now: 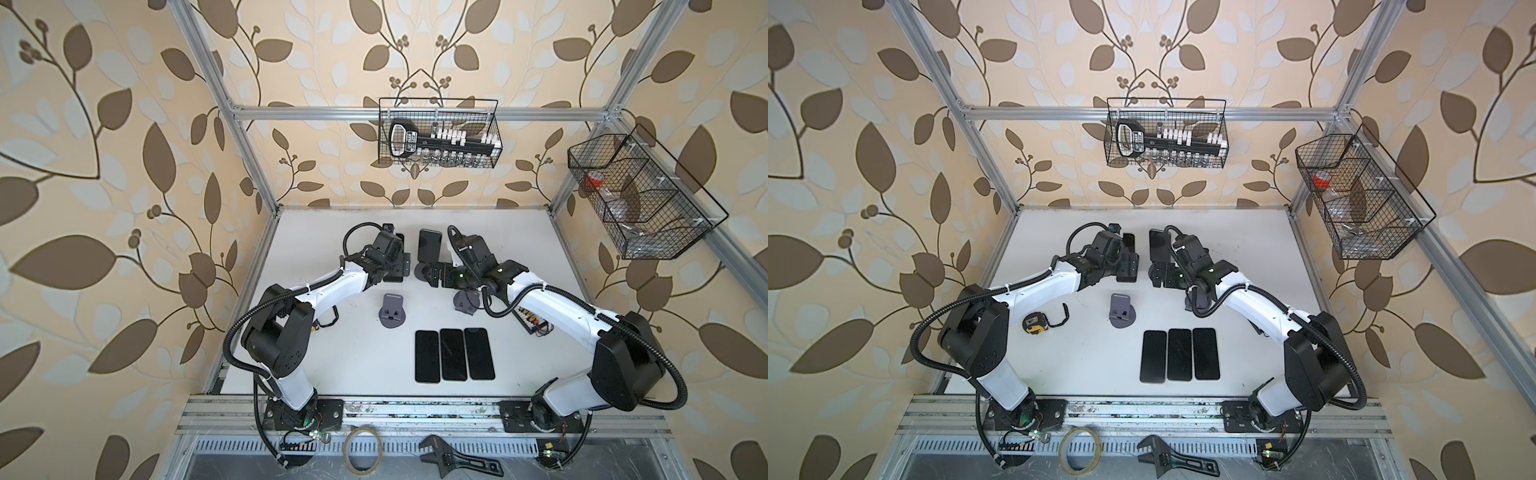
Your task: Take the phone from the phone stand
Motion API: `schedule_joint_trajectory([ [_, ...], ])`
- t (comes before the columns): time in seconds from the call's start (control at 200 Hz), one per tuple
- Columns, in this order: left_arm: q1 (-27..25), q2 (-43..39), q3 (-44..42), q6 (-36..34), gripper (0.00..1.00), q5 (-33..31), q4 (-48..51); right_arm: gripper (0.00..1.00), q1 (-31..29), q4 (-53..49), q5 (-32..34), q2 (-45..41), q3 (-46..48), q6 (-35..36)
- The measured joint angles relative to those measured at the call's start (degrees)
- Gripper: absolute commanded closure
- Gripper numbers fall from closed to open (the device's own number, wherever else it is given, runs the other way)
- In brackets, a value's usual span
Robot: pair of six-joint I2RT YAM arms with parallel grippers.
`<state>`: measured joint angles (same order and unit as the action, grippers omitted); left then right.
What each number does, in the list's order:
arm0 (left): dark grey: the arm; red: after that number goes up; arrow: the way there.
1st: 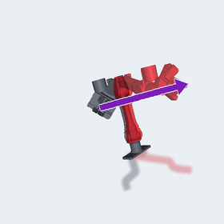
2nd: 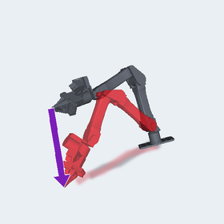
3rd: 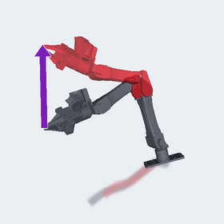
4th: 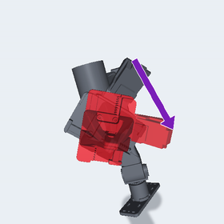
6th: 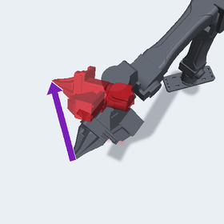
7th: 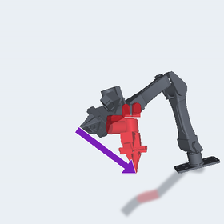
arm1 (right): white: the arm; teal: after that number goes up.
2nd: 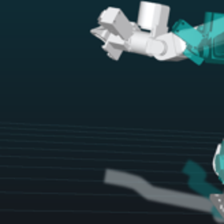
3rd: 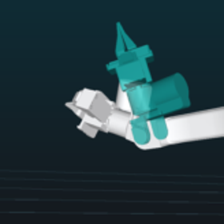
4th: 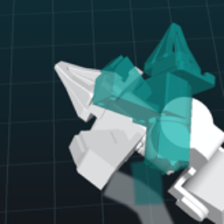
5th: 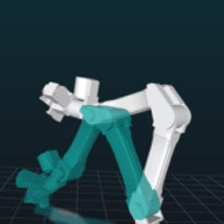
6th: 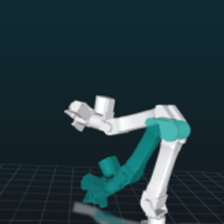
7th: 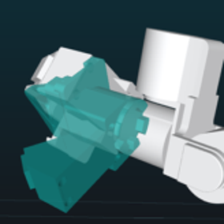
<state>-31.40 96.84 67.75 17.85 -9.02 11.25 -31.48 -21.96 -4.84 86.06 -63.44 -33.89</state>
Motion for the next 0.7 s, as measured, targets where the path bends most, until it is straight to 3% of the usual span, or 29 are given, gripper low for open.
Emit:
schedule_joint_trajectory([
  [0.7, 1.14, 1.22, 1.84, -0.59, 0.10, -0.15, -0.04, 0.03, 0.39, 1.38, -3.65, -0.02, 0.00, 1.22],
])
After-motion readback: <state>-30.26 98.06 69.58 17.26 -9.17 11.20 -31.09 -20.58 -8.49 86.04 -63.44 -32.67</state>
